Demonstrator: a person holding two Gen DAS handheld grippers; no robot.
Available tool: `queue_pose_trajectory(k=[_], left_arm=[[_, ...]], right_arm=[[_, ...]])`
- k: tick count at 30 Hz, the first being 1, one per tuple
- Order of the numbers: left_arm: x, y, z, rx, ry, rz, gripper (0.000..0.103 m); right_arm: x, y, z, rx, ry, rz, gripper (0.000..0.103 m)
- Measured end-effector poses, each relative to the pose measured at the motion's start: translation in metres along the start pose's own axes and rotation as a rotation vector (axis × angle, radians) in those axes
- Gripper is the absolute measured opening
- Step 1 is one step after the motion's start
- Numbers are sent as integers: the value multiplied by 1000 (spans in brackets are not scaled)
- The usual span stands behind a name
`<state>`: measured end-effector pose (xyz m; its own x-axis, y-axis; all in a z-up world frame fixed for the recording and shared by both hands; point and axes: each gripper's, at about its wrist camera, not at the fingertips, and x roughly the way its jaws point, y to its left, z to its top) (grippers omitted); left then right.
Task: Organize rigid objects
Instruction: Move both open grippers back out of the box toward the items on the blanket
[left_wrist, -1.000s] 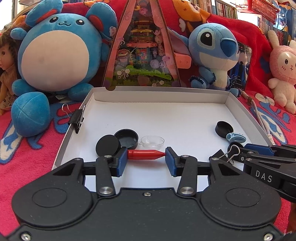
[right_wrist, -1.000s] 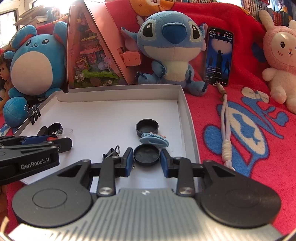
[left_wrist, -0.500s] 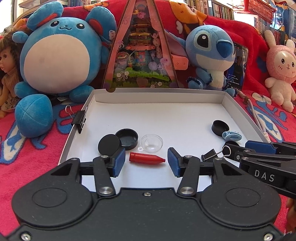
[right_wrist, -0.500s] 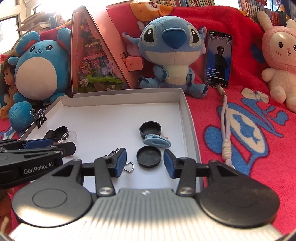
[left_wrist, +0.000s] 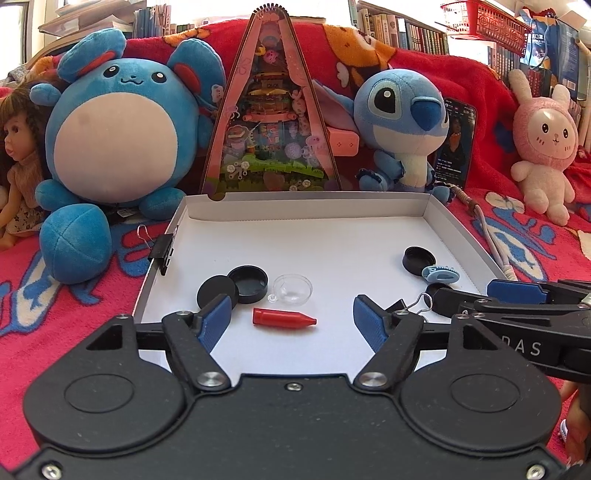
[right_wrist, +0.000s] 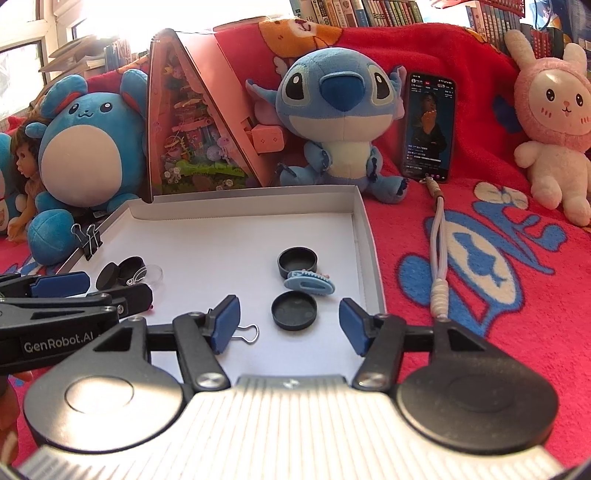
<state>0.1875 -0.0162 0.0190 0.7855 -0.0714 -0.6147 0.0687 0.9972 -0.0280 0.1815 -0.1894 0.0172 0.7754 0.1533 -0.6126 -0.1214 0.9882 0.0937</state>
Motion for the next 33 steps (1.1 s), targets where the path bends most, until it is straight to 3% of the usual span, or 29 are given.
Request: queue_pose_trajectory(k=[14, 33], left_arm=[[-36, -1, -12, 26, -52, -43, 77], [-83, 0, -47, 47, -107, -89, 80]], right_arm=[[-27, 1, -10, -11, -46, 9, 84], [-73, 1, -32, -52, -128, -12, 89]])
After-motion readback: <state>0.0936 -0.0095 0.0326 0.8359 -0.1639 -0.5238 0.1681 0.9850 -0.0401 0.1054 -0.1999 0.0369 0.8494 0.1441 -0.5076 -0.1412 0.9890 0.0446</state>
